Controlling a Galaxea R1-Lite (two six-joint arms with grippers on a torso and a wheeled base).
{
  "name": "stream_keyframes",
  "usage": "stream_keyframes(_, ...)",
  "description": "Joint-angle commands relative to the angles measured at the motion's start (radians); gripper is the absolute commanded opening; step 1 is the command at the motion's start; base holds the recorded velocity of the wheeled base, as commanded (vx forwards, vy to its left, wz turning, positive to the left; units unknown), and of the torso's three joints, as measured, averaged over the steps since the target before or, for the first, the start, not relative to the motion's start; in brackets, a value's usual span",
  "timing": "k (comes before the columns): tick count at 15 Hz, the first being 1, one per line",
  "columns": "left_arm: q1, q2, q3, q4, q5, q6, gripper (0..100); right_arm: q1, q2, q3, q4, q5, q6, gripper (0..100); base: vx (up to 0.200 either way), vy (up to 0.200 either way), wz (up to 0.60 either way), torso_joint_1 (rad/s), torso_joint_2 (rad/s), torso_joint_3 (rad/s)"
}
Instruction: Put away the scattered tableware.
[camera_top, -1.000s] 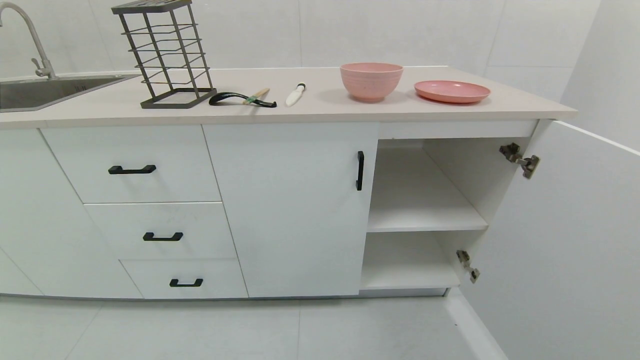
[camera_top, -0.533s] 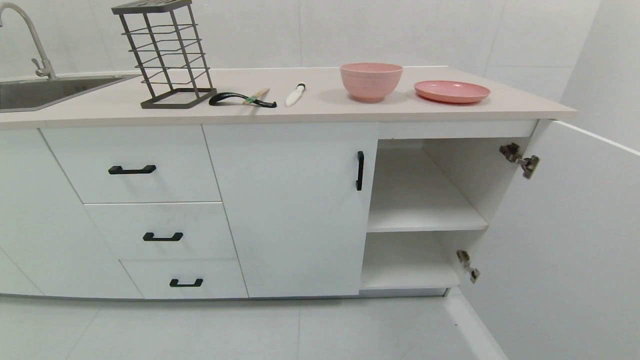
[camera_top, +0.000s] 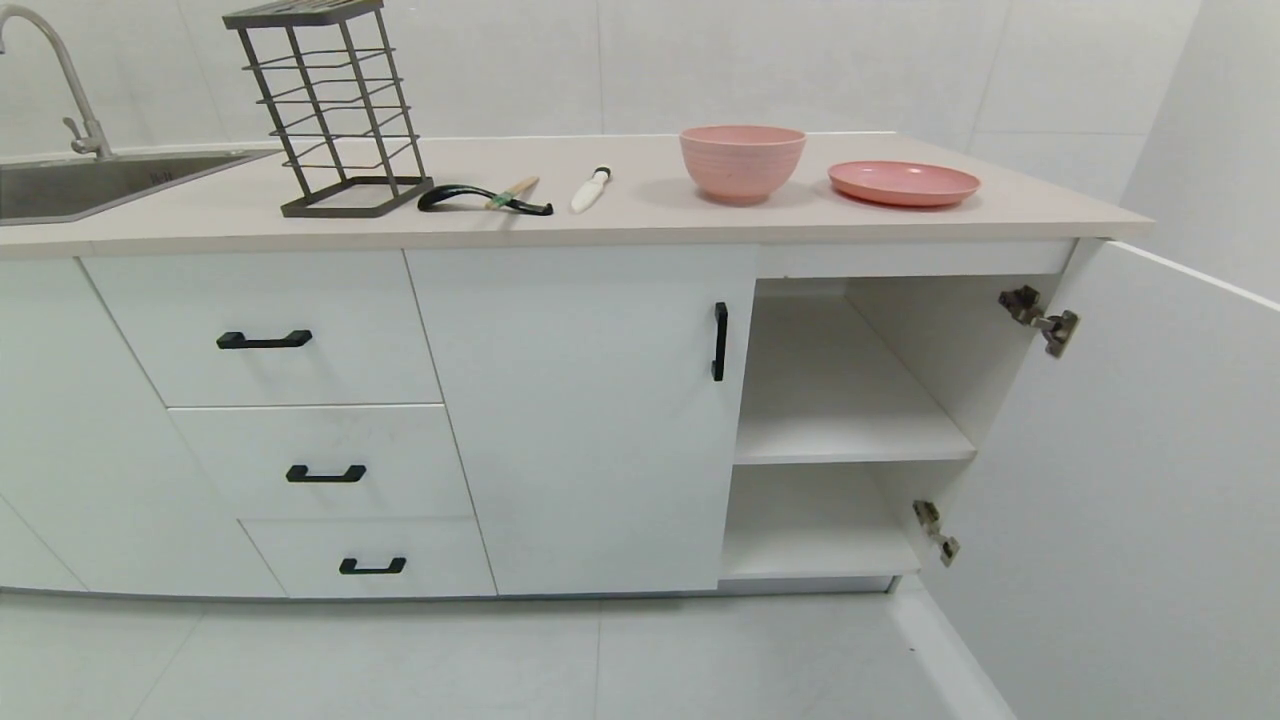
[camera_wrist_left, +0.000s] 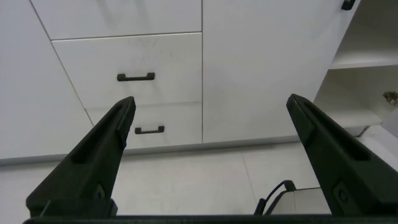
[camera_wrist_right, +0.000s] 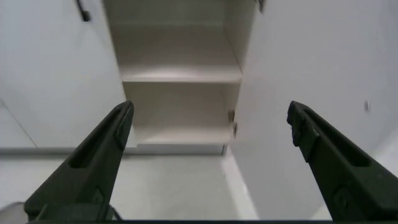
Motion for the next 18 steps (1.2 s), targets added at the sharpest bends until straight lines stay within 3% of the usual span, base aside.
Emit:
stream_keyframes(1, 0.000, 0.003, 0.000, 0.000, 0.002, 0.001, 100, 0.001, -0.004, -0.002, 0.009, -0.017, 0.015, 100, 0.200, 0.000, 0.00, -0.002, 0.00, 0.007)
stream_keyframes(8, 0.000, 0.003, 0.000, -0.002, 0.028, 0.001, 100, 0.012, -0.038, -0.001, 0.006, -0.005, 0.015, 100, 0.200, 0.000, 0.00, 0.002, 0.00, 0.003)
stream_keyframes(11, 0.000, 0.003, 0.000, -0.002, 0.029, -0.001, 100, 0.012, -0.038, -0.001, 0.006, -0.005, 0.015, 100, 0.200, -0.200, 0.00, 0.002, 0.00, 0.002)
stream_keyframes(18, 0.000, 0.003, 0.000, 0.000, 0.028, 0.001, 100, 0.012, -0.038, -0.001, 0.006, -0.005, 0.016, 100, 0.000, -0.171, 0.00, 0.004, 0.00, 0.001)
